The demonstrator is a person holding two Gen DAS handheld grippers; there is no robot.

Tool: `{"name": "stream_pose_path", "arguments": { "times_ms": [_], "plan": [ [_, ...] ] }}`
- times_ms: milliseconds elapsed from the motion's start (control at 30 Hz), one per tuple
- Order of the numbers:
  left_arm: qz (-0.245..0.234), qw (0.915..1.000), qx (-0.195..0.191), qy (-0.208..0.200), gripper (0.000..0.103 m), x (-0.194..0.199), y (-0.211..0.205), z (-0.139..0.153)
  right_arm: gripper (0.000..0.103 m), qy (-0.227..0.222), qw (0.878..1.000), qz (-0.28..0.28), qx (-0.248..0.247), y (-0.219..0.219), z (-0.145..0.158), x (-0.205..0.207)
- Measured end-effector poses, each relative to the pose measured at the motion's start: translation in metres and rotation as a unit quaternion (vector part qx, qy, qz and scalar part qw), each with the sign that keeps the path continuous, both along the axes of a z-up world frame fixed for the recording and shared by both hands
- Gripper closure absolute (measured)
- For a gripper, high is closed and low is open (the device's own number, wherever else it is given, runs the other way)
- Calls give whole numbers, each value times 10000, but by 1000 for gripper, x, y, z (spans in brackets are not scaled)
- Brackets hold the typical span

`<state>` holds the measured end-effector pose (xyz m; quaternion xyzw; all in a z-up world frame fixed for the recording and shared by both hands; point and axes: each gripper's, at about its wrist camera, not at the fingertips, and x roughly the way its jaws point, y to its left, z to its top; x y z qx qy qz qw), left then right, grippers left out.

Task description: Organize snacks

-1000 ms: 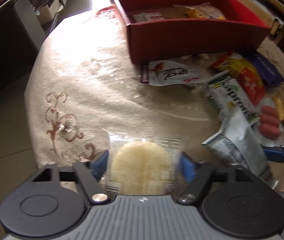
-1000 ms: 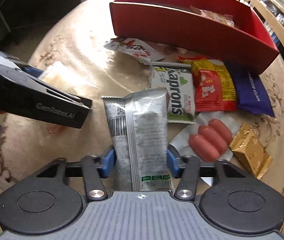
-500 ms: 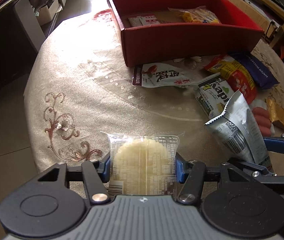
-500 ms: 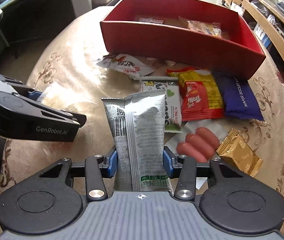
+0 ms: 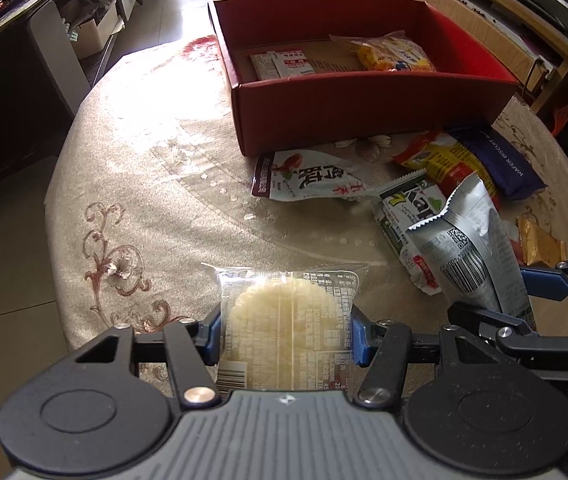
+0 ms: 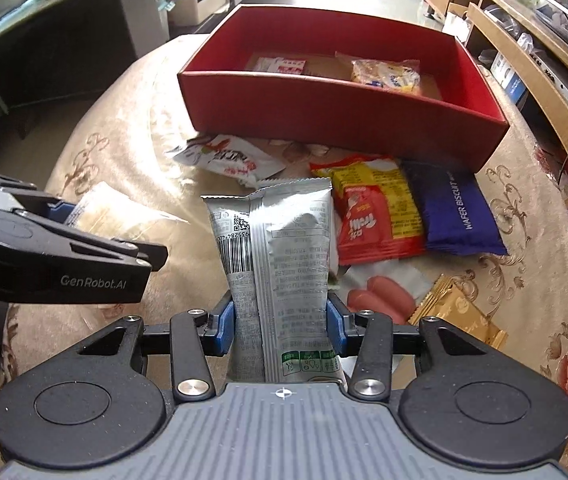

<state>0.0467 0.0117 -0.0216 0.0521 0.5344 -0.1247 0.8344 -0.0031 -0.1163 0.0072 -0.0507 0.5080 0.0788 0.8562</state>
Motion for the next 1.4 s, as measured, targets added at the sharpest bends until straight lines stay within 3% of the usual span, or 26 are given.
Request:
{"name": "stream_pose_path", "arguments": {
  "times_ms": [567,1400],
  "plan": [
    [42,9994,-169,-316,50,9,-10,20,50,-308,9993,-218,62,-11,16,19],
    [139,9962,-321,-796,50,61,-37,55,50,-773,9941,-735,187,-37,44,66]
  ]
}}
